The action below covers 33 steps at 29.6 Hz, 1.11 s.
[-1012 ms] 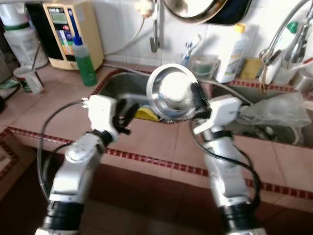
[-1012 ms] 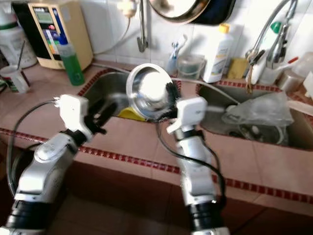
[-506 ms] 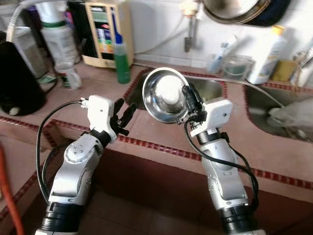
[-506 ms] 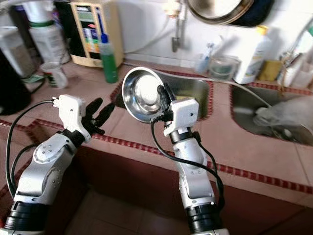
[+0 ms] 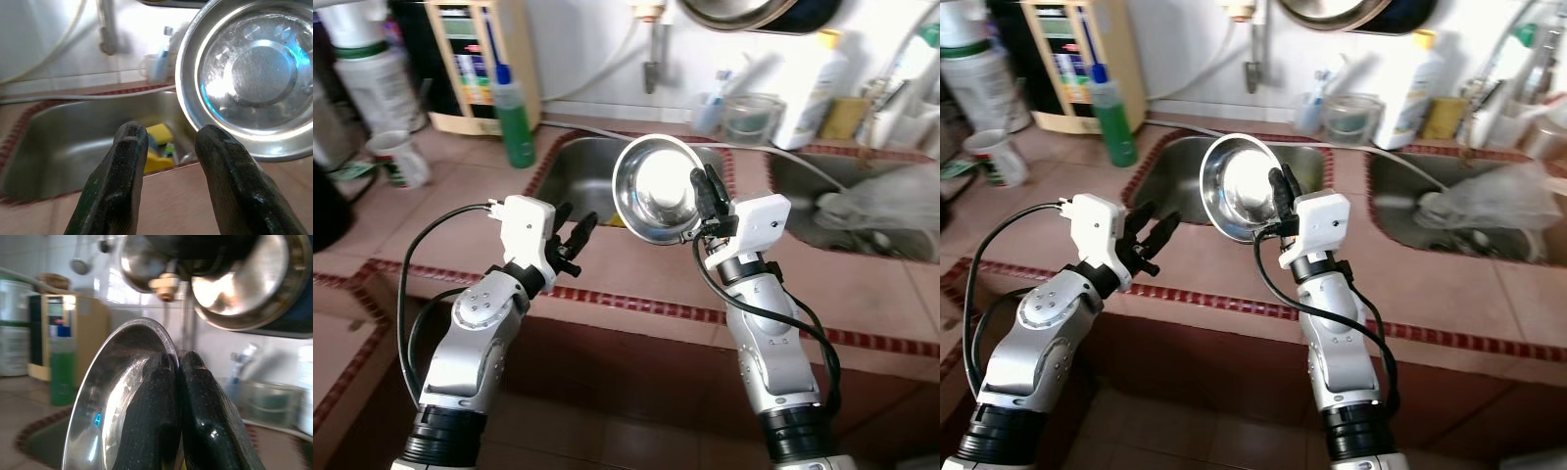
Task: Kitchen organization
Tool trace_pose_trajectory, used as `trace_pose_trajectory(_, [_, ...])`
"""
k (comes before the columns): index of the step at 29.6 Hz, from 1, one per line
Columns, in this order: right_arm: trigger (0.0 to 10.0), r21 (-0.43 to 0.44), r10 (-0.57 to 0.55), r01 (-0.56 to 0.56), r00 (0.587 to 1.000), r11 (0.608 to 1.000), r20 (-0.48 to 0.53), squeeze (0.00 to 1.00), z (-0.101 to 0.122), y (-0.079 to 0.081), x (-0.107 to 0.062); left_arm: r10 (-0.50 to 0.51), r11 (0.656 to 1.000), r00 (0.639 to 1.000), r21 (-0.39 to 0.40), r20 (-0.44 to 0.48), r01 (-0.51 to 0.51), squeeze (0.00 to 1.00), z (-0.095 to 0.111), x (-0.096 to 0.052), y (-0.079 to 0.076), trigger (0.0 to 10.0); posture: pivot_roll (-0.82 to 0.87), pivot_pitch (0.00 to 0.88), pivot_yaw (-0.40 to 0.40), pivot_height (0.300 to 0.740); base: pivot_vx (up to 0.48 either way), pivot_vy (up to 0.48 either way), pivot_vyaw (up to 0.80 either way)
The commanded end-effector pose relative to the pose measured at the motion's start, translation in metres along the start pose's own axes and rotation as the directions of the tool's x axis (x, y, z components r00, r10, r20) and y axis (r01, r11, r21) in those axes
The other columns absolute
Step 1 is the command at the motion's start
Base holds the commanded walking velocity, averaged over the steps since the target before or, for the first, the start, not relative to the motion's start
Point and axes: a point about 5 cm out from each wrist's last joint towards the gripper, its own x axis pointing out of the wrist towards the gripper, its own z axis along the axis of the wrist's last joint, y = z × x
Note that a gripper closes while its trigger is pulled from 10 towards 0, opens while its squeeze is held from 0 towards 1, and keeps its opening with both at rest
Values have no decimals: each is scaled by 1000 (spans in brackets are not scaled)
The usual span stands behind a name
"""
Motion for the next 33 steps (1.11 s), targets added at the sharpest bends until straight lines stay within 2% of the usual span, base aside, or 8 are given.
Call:
trace_pose_trajectory(1, [10000,4,-1,1,1000,1000,6,0,2,0,4,-14,1000,1000,25,18,14,0,6,1,0,10000,-31,0,32,740,0,0,-800])
trace_pose_trajectory(5, [10000,3,0,0,1000,1000,5,0,2,1,5,-19,1000,1000,23,21,18,0,6,2,0,10000,-30,0,31,740,141,0,-800])
trace_pose_trajectory(13, [10000,-1,4,-4,1000,1000,15,0,3,1,7,-25,999,999,21,20,24,0,7,3,0,10000,-31,0,32,740,433,0,-734])
trace_pose_trajectory(29, [10000,4,24,-24,999,1000,29,0,4,5,8,-15,1000,1000,19,21,15,0,7,5,1,10000,-28,0,28,740,469,0,0])
trace_pose_trajectory(33, [10000,18,21,-21,1000,1000,17,0,3,5,7,28,999,999,-44,32,-27,0,9,5,3,10000,-29,0,28,740,124,0,0])
